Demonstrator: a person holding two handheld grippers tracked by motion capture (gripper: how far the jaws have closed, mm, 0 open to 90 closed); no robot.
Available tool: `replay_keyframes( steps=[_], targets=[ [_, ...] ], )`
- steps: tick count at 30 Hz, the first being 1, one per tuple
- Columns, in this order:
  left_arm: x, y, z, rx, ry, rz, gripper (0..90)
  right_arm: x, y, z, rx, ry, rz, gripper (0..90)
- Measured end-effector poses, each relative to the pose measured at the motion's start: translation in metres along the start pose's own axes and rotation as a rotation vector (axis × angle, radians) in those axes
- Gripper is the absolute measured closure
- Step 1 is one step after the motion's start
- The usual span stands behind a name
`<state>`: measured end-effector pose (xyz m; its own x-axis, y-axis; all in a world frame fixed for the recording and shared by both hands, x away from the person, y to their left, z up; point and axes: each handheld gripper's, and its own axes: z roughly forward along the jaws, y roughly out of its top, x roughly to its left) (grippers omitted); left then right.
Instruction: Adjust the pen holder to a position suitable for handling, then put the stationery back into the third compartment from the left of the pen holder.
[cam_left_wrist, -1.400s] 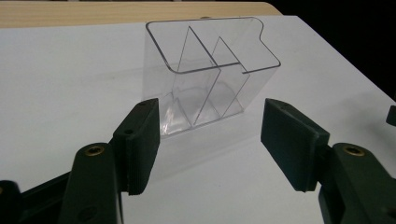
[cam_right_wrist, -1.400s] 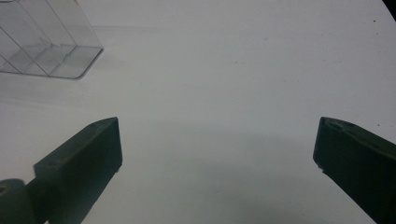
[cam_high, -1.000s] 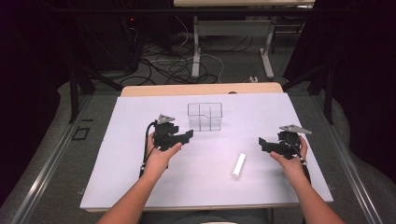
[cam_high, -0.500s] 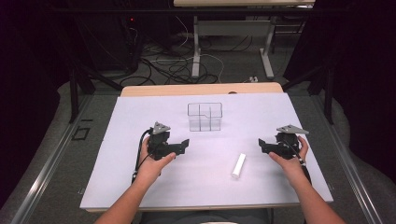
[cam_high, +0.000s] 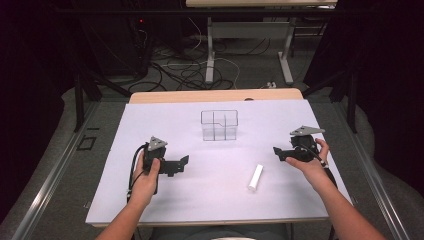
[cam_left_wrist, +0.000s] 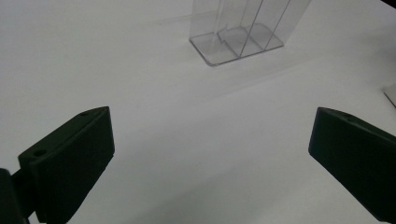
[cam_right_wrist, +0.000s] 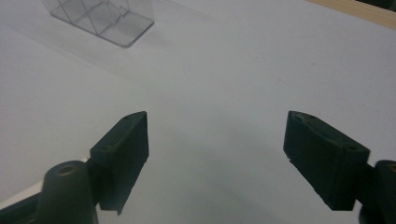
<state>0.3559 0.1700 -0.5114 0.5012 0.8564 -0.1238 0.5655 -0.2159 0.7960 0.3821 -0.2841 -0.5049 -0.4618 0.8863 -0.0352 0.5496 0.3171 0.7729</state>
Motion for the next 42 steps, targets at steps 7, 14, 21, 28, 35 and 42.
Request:
replay_keyframes(
  steps=[7,14,21,28,35,42],
  targets=[
    [0.010,-0.006,-0.008,-0.008,0.015,-0.014,0.1,0.011,0.017,0.000,0.098,0.083,-0.118,29.7],
    [0.016,-0.010,-0.011,-0.008,0.022,-0.035,0.1,0.026,0.035,0.003,0.152,0.087,-0.274,32.4],
    [0.018,-0.011,-0.010,-0.016,0.017,-0.049,0.1,0.035,0.046,0.006,0.187,0.155,-0.430,35.5],
    [0.020,-0.013,-0.010,-0.013,0.023,-0.047,0.2,0.045,0.052,0.006,0.225,0.197,-0.651,37.3],
    [0.021,-0.014,-0.011,-0.015,0.025,-0.055,0.2,0.058,0.050,0.005,0.279,0.236,-0.993,34.2],
    [0.021,-0.015,-0.010,-0.010,0.023,-0.058,0.2,0.069,0.047,0.000,0.313,0.365,-1.289,29.5]
  ],
)
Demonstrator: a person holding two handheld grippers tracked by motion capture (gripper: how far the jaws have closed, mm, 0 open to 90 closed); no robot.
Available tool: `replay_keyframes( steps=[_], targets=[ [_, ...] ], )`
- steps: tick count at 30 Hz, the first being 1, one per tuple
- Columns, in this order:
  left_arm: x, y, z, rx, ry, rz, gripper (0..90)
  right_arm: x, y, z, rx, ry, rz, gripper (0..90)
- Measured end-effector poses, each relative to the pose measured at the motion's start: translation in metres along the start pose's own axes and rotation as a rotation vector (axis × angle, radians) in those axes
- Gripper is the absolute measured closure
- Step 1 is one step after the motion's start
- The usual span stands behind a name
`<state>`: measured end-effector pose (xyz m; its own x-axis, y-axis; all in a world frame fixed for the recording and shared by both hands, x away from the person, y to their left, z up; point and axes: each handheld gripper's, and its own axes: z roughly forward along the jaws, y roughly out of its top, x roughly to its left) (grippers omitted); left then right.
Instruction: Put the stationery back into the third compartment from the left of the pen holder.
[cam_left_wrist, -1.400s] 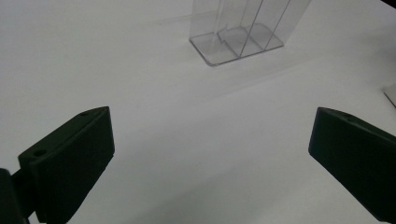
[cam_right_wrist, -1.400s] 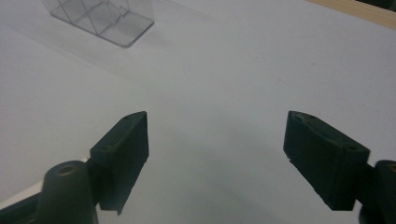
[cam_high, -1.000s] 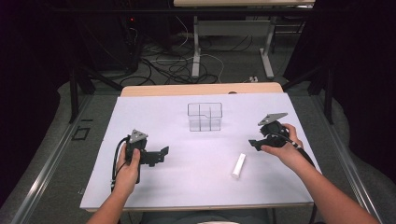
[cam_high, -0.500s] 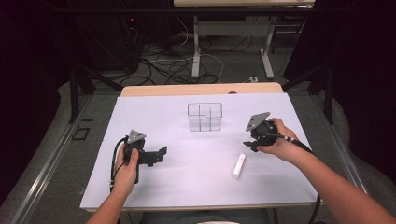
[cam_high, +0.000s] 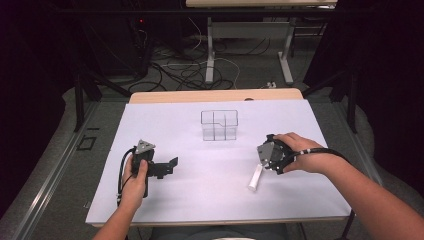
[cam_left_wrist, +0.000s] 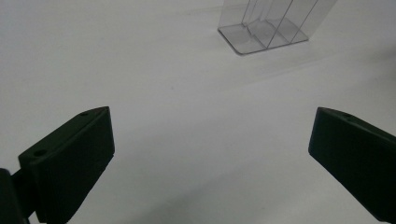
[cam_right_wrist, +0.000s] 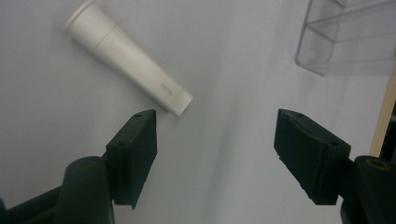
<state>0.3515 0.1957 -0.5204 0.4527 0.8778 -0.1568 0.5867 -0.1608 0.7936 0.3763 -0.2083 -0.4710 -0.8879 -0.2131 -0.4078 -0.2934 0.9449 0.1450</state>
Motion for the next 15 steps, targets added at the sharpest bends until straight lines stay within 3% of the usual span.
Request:
replay_keyframes(
  steps=[1,2,3,4,7,10,12,13,14,15],
  targets=[
    [0.000,0.000,0.000,0.002,0.000,0.000,0.2,0.005,0.000,0.005,-0.049,-0.049,-0.027,29.3],
    [0.000,0.000,0.001,0.002,-0.002,-0.002,0.2,0.006,0.001,0.004,-0.023,-0.034,-0.086,29.3],
    [-0.001,-0.001,0.001,0.003,-0.004,-0.003,0.2,0.006,0.004,0.002,0.032,0.030,-0.107,29.3],
    [-0.001,-0.001,0.002,0.004,-0.003,0.000,0.2,0.010,0.003,0.006,-0.006,0.000,-0.132,29.2],
    [-0.002,-0.001,0.002,0.009,-0.003,0.003,0.2,0.013,0.005,0.008,0.010,-0.007,-0.251,29.2],
    [-0.002,-0.001,0.003,0.007,-0.007,0.003,0.2,0.018,0.007,0.007,0.029,-0.019,-0.310,32.8],
    [-0.003,-0.002,0.004,0.008,-0.006,0.001,0.2,0.020,0.007,0.008,0.013,-0.021,-0.362,35.3],
    [-0.002,-0.001,0.003,0.019,-0.002,0.016,0.2,0.021,0.008,0.007,0.023,-0.025,-0.382,36.7],
    [-0.002,-0.001,0.003,0.020,-0.002,0.018,0.2,0.020,0.009,0.005,0.052,0.019,-0.396,37.8],
    [-0.002,-0.001,0.003,0.018,-0.004,0.015,0.2,0.022,0.008,0.006,0.040,-0.006,-0.414,38.3]
  ],
)
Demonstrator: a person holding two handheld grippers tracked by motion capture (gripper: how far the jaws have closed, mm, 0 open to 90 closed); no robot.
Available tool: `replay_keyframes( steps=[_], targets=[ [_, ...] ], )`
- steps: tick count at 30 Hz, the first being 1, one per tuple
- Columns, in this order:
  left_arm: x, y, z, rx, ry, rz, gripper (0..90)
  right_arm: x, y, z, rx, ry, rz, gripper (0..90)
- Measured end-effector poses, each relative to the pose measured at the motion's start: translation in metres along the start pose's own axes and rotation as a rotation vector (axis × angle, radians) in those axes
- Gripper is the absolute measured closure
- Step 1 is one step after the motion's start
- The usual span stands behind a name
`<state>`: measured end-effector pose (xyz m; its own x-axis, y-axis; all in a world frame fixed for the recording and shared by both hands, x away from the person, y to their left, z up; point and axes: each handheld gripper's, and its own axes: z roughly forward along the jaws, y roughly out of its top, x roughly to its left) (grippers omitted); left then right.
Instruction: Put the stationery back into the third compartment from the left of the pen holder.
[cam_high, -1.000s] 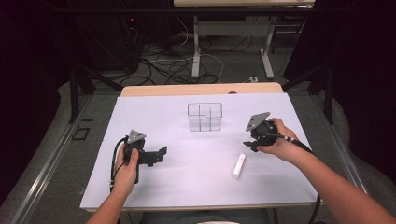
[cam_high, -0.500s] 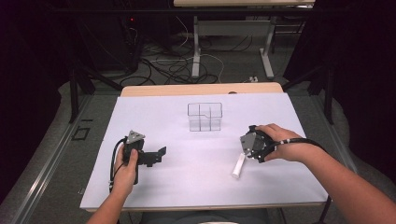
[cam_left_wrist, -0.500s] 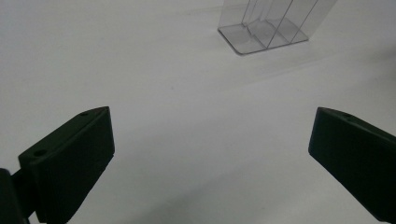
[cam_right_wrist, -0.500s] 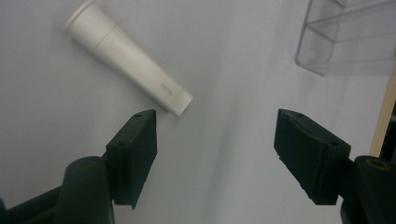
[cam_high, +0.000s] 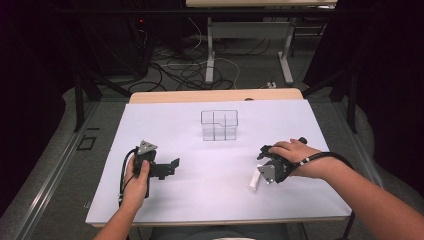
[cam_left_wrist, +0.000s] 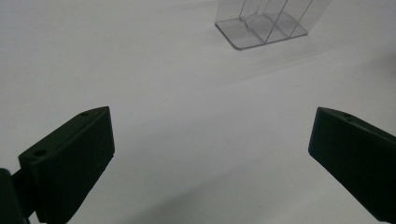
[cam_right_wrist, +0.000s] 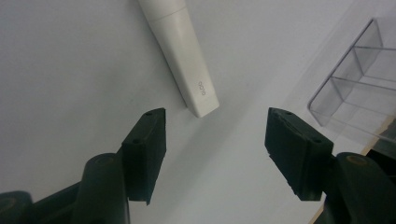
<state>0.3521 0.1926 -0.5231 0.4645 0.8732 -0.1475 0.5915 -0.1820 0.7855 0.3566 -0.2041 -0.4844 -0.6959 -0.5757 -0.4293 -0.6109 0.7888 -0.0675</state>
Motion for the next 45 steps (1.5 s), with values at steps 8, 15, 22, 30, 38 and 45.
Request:
replay_keyframes(
  steps=[8,15,22,30,38,45],
  targets=[
    [-0.002,-0.001,0.001,-0.001,-0.003,-0.013,0.2,0.004,0.008,0.001,-0.024,0.006,-0.065,41.4],
    [-0.001,-0.001,0.002,0.001,-0.001,-0.004,0.2,0.008,0.018,0.004,-0.037,0.015,-0.121,44.2],
    [-0.002,-0.002,0.002,0.002,-0.005,-0.009,0.2,0.009,0.029,0.010,0.000,0.047,-0.171,47.3],
    [-0.001,-0.002,0.003,0.010,-0.006,-0.002,0.2,0.007,0.034,0.022,-0.026,0.050,-0.183,49.9],
    [0.000,-0.002,0.003,0.014,-0.004,-0.001,0.2,0.006,0.035,0.031,-0.009,0.068,-0.210,52.3],
    [-0.001,-0.002,0.004,0.015,-0.006,0.000,0.3,0.006,0.036,0.034,0.028,0.089,-0.229,58.7]
  ],
)
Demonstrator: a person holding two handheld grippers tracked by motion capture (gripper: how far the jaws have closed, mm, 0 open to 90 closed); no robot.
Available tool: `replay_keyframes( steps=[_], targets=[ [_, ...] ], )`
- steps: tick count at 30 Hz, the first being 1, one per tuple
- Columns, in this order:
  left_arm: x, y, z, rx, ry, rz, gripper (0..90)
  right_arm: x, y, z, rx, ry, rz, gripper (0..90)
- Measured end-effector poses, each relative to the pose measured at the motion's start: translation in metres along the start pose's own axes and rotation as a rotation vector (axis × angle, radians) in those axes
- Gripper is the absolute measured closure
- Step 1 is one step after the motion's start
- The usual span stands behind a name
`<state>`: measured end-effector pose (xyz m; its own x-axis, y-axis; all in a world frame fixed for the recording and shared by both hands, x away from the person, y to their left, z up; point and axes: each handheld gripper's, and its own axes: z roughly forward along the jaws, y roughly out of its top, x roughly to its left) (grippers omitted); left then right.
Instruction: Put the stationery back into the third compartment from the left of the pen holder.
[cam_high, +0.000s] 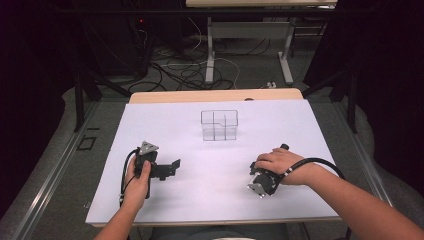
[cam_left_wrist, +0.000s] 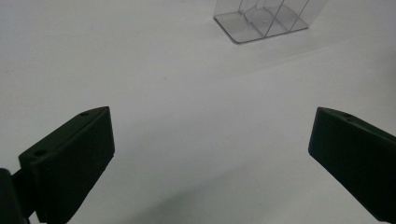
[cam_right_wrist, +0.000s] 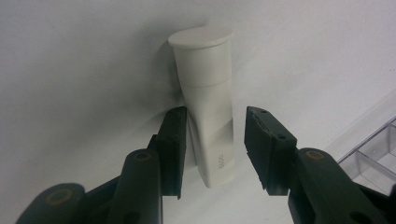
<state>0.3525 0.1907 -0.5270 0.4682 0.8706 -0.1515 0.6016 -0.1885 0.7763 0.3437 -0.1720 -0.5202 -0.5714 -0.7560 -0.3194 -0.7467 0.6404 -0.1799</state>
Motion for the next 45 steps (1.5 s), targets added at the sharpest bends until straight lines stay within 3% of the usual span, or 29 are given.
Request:
replay_keyframes(
  steps=[12,23,32,38,45],
  targets=[
    [0.001,0.000,-0.001,0.007,0.000,-0.004,0.3,-0.001,0.003,0.008,0.002,0.032,-0.023,64.2],
    [0.001,0.000,0.000,-0.003,0.006,-0.007,0.3,0.001,0.005,0.007,0.020,0.028,-0.090,68.1],
    [0.001,0.000,0.001,-0.001,0.008,-0.012,0.3,0.003,0.003,0.006,0.012,0.038,-0.090,68.4],
    [0.002,0.000,0.001,-0.001,0.009,-0.012,0.2,0.003,0.001,0.003,-0.002,0.022,-0.059,68.6],
    [0.001,-0.001,0.001,-0.002,0.008,-0.020,0.3,-0.002,-0.003,-0.005,-0.045,-0.032,0.049,68.6]
  ],
)
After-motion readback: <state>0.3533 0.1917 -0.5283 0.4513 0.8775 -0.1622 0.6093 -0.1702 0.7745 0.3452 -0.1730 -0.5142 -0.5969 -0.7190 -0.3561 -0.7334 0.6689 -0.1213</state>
